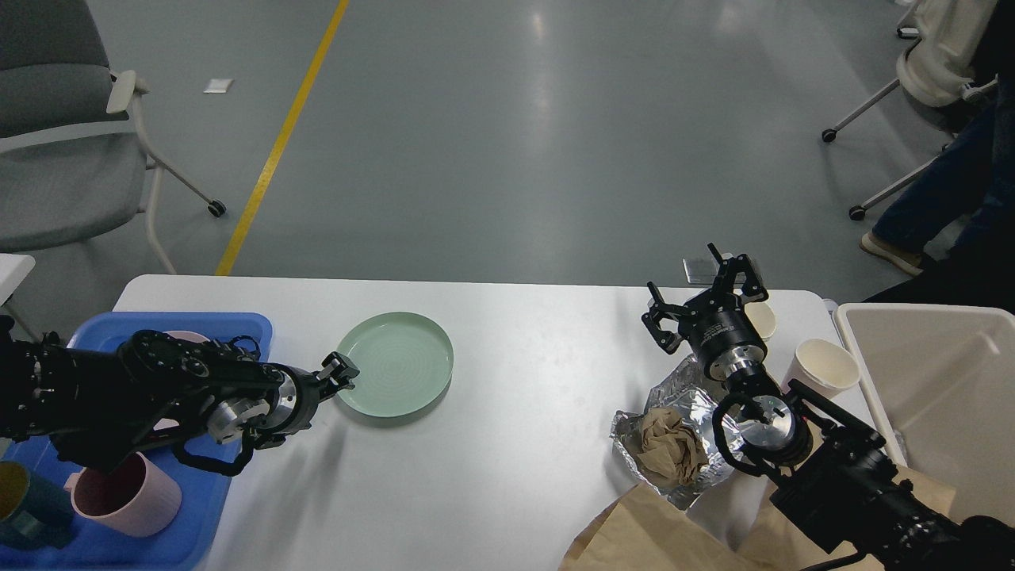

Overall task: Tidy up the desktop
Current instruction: 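Reach the left gripper to the green plate rim and grasp it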

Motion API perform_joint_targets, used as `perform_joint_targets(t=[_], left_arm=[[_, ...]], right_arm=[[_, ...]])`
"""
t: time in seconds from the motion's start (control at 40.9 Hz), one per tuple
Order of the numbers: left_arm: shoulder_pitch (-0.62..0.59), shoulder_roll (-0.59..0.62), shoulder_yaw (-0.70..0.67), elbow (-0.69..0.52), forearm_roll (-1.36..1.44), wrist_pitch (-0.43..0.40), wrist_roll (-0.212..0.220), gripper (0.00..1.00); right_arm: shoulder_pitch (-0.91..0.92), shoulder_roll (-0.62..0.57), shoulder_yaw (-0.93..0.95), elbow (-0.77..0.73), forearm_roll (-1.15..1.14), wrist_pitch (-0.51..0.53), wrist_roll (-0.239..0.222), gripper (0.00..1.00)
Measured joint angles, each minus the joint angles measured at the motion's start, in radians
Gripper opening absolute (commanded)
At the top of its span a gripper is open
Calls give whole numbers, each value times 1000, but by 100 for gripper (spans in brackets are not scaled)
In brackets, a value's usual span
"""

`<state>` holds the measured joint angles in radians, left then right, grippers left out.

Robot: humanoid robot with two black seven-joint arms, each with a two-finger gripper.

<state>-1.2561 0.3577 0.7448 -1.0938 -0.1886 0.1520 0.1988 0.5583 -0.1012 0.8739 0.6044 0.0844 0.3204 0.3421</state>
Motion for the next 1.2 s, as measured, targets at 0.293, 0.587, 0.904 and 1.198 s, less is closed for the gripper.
perform_joint_targets(t=[0.293,0.587,0.904,1.198], left_arm=[[74,-36,-87,43,0,96,-8,68],[144,-54,-165,93,0,160,-4,44],[157,-67,-168,114,3,161,-6,33],[170,-80,-169,135,10,161,-1,28]], right_arm=[[0,0,0,0,0,0,0,100],[0,0,0,0,0,0,0,100],[0,0,0,0,0,0,0,100],[0,0,0,0,0,0,0,100]])
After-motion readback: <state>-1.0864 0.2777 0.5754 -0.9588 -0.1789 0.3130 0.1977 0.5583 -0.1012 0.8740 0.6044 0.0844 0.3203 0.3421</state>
